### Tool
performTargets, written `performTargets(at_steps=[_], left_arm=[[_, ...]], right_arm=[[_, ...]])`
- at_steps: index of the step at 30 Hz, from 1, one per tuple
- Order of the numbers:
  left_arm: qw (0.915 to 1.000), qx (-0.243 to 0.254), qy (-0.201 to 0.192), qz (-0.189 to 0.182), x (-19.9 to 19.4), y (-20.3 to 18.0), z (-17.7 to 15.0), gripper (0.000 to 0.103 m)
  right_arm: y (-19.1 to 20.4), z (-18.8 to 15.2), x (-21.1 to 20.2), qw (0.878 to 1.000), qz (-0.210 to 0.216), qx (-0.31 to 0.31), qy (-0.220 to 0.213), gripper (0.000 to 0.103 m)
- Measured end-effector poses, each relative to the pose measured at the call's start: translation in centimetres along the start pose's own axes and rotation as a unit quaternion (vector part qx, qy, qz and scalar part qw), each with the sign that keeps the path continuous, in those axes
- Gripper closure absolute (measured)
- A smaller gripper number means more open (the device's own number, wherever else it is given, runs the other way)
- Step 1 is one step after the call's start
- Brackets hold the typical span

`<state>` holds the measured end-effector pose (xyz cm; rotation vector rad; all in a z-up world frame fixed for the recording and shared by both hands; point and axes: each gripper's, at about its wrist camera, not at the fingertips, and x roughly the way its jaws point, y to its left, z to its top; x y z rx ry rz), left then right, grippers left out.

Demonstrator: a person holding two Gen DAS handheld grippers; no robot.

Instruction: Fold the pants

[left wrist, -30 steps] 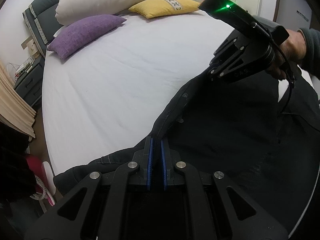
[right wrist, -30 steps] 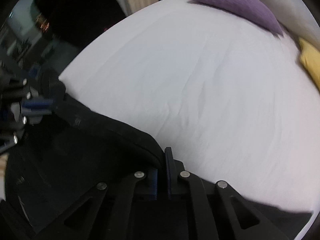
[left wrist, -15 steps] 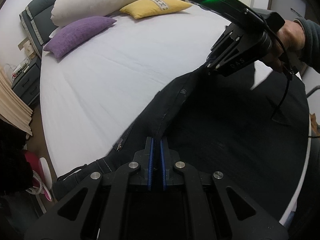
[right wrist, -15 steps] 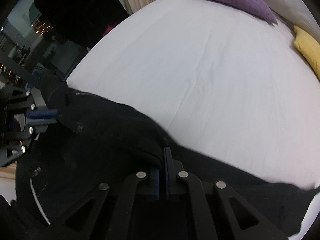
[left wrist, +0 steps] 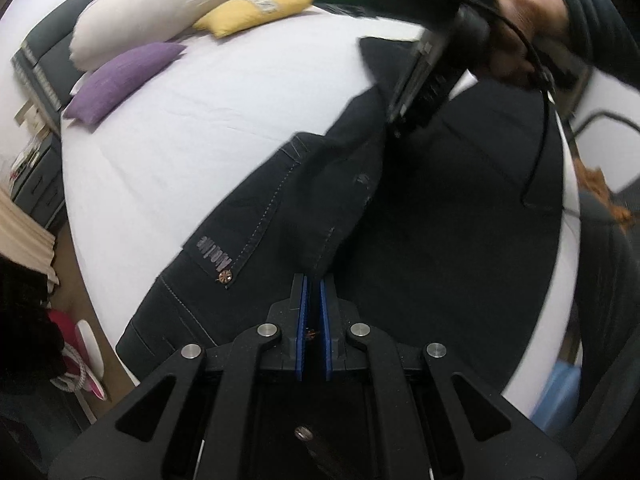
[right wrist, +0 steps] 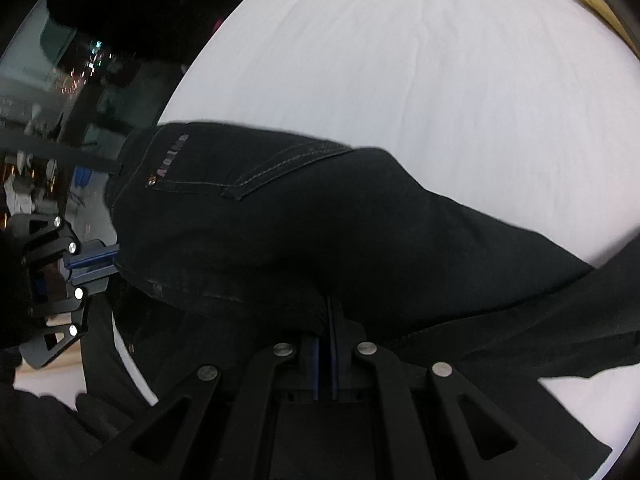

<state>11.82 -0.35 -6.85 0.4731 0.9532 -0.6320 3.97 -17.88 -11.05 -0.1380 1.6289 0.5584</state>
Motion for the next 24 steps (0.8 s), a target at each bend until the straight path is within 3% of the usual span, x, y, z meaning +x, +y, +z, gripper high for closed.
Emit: performTargets(at_steps=[5, 9, 14, 19, 24], left_arm=[[0.9985, 0.053, 0.013, 0.008, -0.8, -4.3, -2.6, 0.098], [0.9978, 0.062, 0.022, 0.004, -1.1, -6.2, -4.7, 0.098], [0.9966, 0.077, 0.028, 0.004, -1.7, -8.4, -7.5, 0.098], [0.9950, 0.096, 0.027, 0.008, -2.8, -10.3, -9.8, 0.098], [0.9947, 0.102, 0.014, -0.005, -4.7, -10.6, -11.1, 0.098]], right_arm=[[1.8, -1.1, 0.0, 0.998, -0.028, -0.046, 0.021, 0.098], [4.0, -2.2, 0.3, 0.995, -0.052, -0.077, 0.024, 0.098], [3.6, -4.6, 0.5, 0.996, -0.056, -0.063, 0.001, 0.098], [4.8, -6.4, 0.5, 0.989, -0.121, -0.083, -0.032, 0.098], [5.8, -6.5, -0.1, 0.983, -0.147, -0.082, -0.073, 0.098]])
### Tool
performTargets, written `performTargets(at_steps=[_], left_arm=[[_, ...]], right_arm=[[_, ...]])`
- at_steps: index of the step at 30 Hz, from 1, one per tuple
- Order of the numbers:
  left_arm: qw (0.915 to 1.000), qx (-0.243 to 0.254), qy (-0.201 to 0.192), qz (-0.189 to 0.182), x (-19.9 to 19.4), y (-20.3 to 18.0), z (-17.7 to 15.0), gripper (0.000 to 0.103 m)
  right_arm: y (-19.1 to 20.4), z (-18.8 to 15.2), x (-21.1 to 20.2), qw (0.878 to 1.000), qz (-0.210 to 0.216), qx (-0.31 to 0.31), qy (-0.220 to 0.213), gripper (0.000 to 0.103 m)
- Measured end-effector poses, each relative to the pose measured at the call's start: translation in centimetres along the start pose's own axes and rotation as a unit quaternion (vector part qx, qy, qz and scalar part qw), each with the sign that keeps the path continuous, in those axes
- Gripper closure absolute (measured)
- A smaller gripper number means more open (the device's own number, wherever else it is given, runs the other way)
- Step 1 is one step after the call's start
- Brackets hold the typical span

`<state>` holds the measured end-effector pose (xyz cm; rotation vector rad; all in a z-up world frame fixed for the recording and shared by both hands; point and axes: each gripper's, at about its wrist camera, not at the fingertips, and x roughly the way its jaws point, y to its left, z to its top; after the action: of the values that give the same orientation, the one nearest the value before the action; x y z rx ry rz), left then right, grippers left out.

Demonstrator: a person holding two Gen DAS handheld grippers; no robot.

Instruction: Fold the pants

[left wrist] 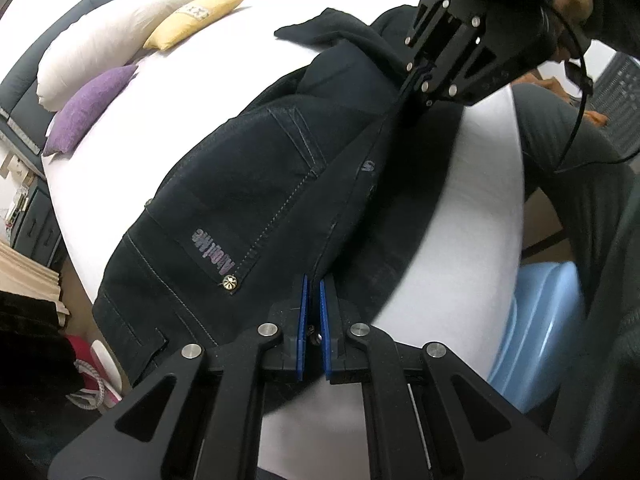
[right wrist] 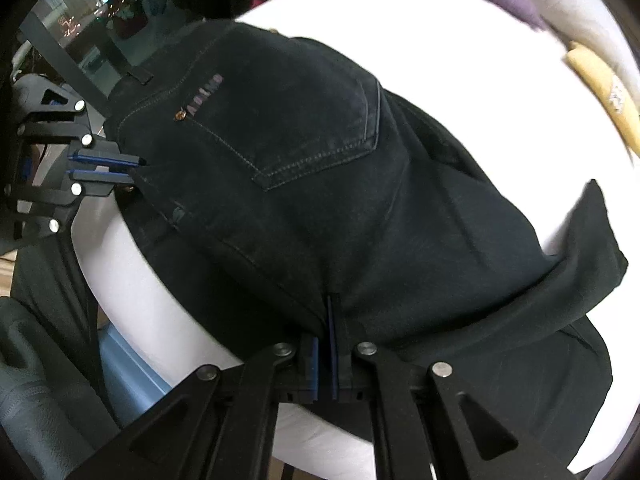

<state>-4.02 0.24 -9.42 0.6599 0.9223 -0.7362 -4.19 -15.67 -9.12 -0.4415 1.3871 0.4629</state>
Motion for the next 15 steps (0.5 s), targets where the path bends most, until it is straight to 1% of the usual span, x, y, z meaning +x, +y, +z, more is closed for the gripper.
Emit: performTargets(at_steps=[3, 10, 11, 13, 15], left_arm=[[0.9998, 0.015, 0.011, 0.009, 0.3, -0.9, -0.8, 0.098], [0.9998, 0.011, 0.009, 0.010, 0.1, -1.2, -1.6, 0.098], [0.9999, 0.010, 0.009, 0.009, 0.4, -0.3, -1.0, 0.098], [0.9999, 0.010, 0.010, 0.010, 0.4, -0.4, -1.1, 0.098], [0.9999, 0.007, 0.010, 0.011, 0.7, 0.0, -1.1, 0.098]], right_arm=[[0.5, 0.3, 0.5, 1.000, -0.010, 0.002, -0.005, 0.098], [0.6, 2.2, 1.2, 0.999, -0.030, -0.005, -0.010, 0.098], [0.3, 2.8, 1.3, 0.999, -0.031, -0.006, -0.011, 0.098], [-0.2, 3.4, 1.7, 0.999, -0.034, -0.005, -0.011, 0.098], [0.2, 3.9, 1.8, 0.999, -0.042, -0.005, -0.013, 0.098]])
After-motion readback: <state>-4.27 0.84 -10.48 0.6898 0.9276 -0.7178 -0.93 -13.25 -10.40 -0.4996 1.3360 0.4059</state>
